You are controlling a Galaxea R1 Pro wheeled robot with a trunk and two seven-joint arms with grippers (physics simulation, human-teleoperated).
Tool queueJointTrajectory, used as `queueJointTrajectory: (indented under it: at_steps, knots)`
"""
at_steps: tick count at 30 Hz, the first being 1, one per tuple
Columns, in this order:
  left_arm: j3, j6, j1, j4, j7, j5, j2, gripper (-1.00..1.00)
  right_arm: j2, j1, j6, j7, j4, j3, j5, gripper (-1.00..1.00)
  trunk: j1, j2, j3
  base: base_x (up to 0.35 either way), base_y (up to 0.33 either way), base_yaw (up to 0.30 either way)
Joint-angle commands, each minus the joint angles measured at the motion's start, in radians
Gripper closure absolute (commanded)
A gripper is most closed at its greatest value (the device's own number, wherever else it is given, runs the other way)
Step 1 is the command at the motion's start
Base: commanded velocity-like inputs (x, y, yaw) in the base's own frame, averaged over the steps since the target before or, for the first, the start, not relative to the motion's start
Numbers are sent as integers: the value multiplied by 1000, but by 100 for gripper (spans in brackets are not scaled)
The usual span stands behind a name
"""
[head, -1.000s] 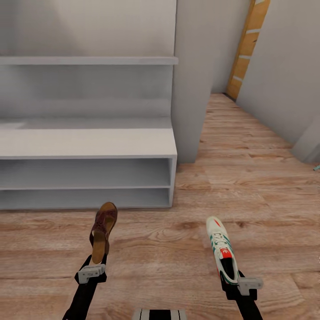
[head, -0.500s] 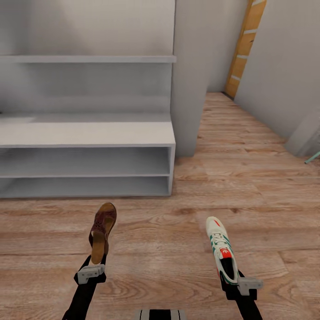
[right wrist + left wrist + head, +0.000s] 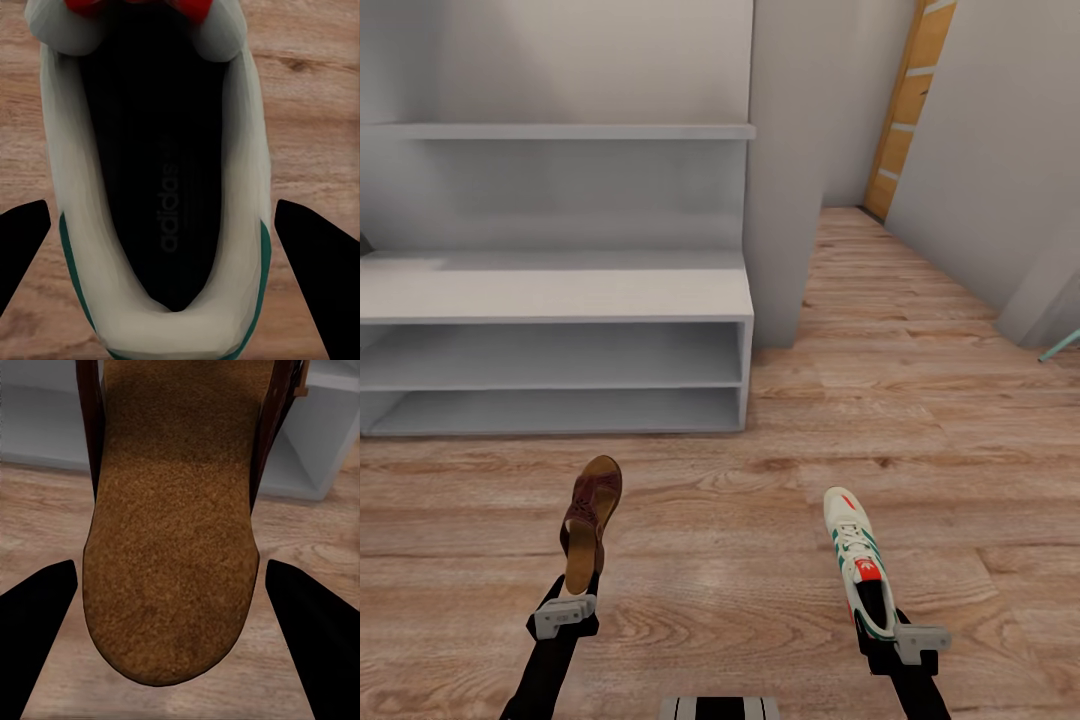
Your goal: Pick up the two gym shoes and the two sandals from the corridor floor and place them onto the hallstand (shoe rack) in the corridor, making sure they are on the rack and not on the floor. Arrange them so the two gym shoes are next to each other and the two sandals are next to each other.
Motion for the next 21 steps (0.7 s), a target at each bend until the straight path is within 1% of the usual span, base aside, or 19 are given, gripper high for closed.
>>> queueJointTrajectory:
  at_steps: [1, 13, 21]
  knots:
    - [0, 0, 0, 0, -1, 0, 0, 100, 0, 0, 0, -1, 0, 0, 0, 100, 0, 0, 0, -57, 36, 0]
    - [0, 0, 0, 0, -1, 1, 1, 100, 0, 0, 0, -1, 1, 0, 0, 100, 0, 0, 0, -145, 134, 0]
    - [0, 0, 0, 0, -1, 1, 0, 100, 0, 0, 0, -1, 1, 1, 0, 100, 0, 0, 0, -47, 45, 0]
